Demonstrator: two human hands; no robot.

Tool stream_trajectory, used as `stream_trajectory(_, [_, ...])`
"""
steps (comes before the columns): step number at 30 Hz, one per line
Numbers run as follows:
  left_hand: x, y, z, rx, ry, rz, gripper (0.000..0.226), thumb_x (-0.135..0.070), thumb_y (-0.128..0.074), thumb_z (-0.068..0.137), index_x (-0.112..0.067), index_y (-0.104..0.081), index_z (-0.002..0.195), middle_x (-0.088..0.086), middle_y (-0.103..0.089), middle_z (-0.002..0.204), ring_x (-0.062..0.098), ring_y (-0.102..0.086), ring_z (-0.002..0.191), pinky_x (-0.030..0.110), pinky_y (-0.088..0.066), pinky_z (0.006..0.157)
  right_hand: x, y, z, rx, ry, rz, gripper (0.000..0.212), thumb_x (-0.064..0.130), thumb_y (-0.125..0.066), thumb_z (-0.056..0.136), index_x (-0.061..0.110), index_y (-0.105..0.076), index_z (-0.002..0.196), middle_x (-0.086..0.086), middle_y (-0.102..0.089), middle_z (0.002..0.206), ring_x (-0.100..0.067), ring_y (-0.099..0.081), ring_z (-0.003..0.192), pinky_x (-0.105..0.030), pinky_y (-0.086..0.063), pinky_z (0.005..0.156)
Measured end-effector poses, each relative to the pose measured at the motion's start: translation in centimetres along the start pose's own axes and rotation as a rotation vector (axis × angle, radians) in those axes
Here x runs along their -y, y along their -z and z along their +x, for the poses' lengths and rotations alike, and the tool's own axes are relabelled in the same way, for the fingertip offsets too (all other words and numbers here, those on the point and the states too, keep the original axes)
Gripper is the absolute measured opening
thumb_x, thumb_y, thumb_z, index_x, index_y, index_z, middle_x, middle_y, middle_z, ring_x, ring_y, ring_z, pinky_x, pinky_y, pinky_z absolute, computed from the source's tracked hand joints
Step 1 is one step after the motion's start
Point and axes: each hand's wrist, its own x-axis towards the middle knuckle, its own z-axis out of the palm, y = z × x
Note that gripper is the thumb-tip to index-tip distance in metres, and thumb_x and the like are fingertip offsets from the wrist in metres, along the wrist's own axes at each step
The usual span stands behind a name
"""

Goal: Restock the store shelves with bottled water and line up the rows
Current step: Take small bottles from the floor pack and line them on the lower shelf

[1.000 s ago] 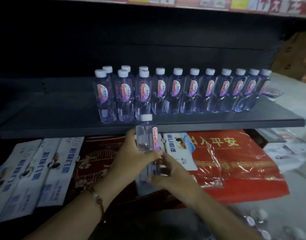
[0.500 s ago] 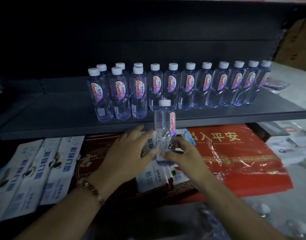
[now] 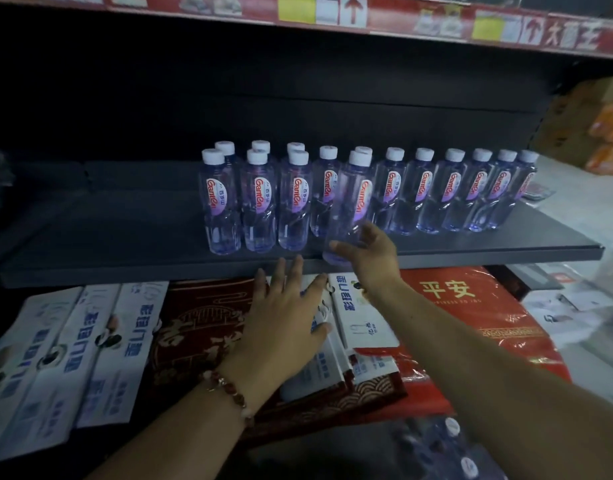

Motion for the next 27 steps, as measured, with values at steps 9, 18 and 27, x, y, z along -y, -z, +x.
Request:
stream_trajectory(9, [1.6,0.1,0.1,-0.014,0.036,-0.066,0.075,-0.058,-0.044,0.100,-0.031,-0.010,0.161,0.010,0.004,0.170,0.033,0.005,0.155,0.056,-0.005,0.124,-1.3,-4.4,3.2,-0.073,0.093,-0.244,0.056,0.011,-0.078,0.083,0.011,-0.049,0.131,-0.004,-0.063,0.123,-0.019,-0.060,0.109,-0.028,-0.045,0.089])
stream_trajectory(18, [1.9,-0.7,0.5,0.021,0.038,-0.060,0.084,-0.056,-0.044,0.100,-0.027,0.005,0.161,0.012,0.010,0.169,0.035,0.008,0.155,0.055,-0.003,0.125,-1.4,-4.6,4.0,-0.056,0.092,-0.330,0.054,0.018,-0.074,0.088,0.019,-0.047,0.136,-0.004,-0.061,0.134,-0.022,-0.056,0.123,-0.031,-0.044,0.096])
stream_trajectory(27, [-0.7,-2.3,1.0,0.090,-0.020,-0.055,0.081,-0.053,-0.045,0.102,-0.025,0.002,0.161,0.012,0.006,0.169,0.033,0.005,0.155,0.054,-0.007,0.125,0.1,-0.8,1.4,0.039,0.145,-0.541,0.069,0.026,-0.072,0.089,0.025,-0.035,0.147,-0.005,-0.058,0.138,-0.028,-0.060,0.119,-0.040,-0.051,0.094])
